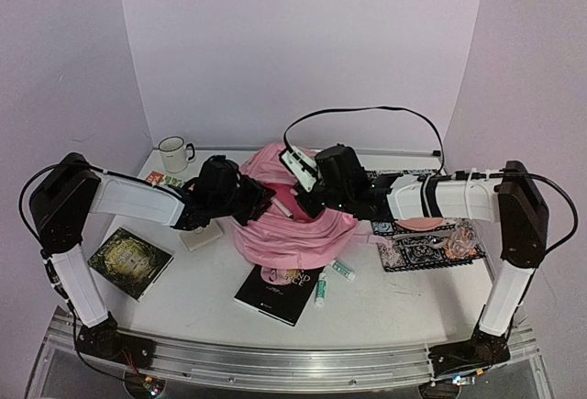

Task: Pack the student bag
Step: Place the pen in the upper front pocket of the bag, then pass from the right arm to the left

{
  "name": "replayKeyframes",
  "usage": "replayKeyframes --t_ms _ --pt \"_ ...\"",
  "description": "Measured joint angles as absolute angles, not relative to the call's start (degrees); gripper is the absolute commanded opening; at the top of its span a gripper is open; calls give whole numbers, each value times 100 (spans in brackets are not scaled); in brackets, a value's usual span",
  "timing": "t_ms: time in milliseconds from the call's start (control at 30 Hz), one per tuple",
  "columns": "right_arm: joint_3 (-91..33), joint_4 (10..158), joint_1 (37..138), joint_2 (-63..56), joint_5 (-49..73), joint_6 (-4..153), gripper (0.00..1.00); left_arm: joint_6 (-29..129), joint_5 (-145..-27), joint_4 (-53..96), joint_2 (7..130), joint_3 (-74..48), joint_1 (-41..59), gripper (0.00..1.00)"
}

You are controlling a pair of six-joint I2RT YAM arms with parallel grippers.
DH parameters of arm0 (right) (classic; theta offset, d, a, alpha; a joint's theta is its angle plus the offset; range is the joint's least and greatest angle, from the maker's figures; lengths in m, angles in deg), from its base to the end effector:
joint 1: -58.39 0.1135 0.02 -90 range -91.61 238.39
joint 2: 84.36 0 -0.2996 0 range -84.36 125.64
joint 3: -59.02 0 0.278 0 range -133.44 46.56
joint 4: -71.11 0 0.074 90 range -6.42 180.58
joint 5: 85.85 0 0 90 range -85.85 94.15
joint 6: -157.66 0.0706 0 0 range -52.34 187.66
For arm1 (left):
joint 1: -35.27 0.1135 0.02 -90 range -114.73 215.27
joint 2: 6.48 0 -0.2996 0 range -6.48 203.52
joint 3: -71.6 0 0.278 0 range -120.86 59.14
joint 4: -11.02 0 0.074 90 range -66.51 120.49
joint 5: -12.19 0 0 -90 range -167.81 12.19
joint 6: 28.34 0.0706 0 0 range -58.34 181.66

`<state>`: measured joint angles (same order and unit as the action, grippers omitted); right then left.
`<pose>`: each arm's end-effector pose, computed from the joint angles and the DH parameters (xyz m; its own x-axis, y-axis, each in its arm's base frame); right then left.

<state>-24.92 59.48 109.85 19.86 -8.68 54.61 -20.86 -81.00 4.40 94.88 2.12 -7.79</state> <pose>0.3210 0.3779 0.2861 0.0500 -0.2905 -0.9556 -0.6309 0.7325 -0.2558 0.3230 -0.3072 0.1987 -0.7530 -0.6513 -0.0942 -0.2156 0.3794 -0.8998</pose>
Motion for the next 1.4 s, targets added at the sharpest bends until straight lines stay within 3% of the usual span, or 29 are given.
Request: replayKeyframes --t_ms 367,567,733,1067,1400 --pt "-2582 5927 10986 1989 -913 5232 0 -1629 -7811 340 9130 550 -780 58" --pt "-2636 5959 10987 2016 -882 5000 0 -292 -7714 452 8052 1124 -774 74" --pt "-2637 5961 10985 2032 -757 4769 0 1290 -7574 998 7527 972 -762 81" --pt "-2795 6153 10903 2045 -377 4450 0 4738 -7300 2747 7677 137 -671 85" --pt "-2977 6402 10715 2063 102 4387 0 7095 -7492 3383 8097 -391 -629 83"
